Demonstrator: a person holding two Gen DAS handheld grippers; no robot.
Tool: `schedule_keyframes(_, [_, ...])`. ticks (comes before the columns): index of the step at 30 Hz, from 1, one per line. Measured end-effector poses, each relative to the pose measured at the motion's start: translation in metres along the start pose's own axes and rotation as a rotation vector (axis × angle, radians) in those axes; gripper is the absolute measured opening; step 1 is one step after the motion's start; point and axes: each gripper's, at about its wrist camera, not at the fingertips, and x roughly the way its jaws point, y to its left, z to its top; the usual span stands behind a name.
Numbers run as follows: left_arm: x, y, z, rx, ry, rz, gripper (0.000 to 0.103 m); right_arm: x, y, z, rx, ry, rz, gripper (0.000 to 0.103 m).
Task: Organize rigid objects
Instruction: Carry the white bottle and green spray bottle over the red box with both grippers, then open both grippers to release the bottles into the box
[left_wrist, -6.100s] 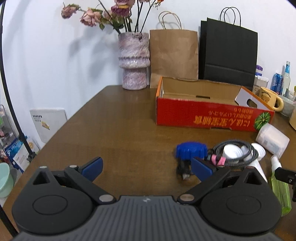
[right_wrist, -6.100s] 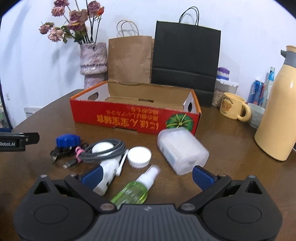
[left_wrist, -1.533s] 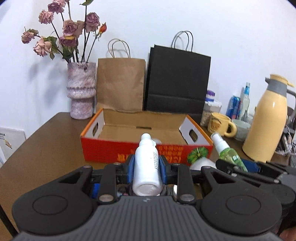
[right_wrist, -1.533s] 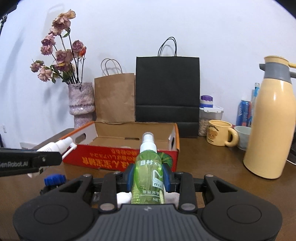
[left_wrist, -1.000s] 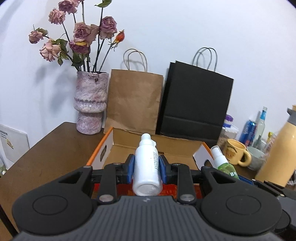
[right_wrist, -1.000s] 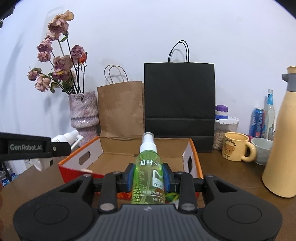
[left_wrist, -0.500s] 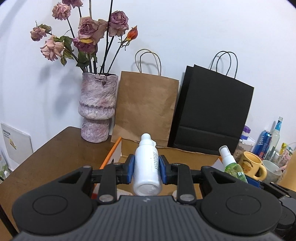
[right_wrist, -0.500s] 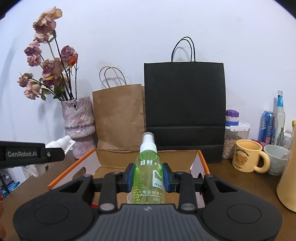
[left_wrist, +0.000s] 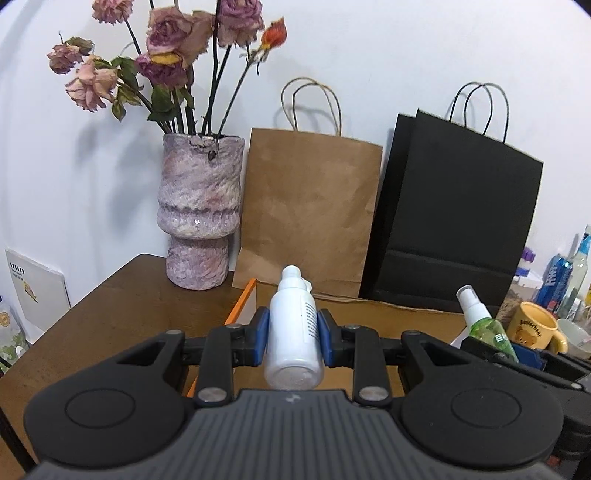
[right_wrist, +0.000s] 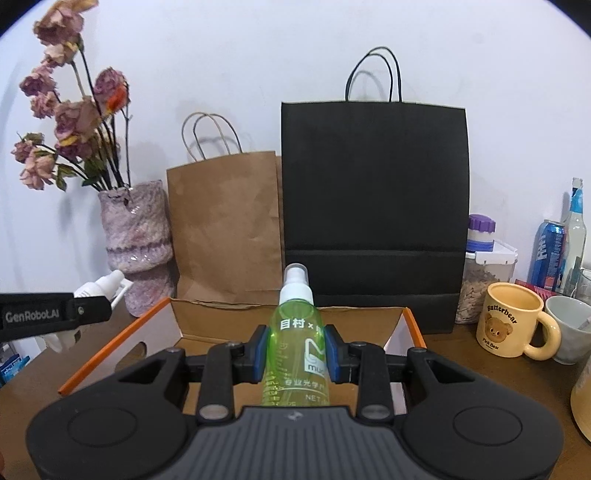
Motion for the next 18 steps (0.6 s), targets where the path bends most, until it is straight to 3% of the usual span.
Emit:
schedule_keyframes(9, [0.031,-0.002,-0.007,0.035,0.055,0.023,0.029,0.032,-0.004,-0.005,-0.010,0.062,-0.014,0.030])
schedule_keyframes(18, [0.039,-0.004,-0.016,0.072,0.078,0.031,0.029,0.038,-0.008,-0.011,-0.009,0.083,-0.027,0.030])
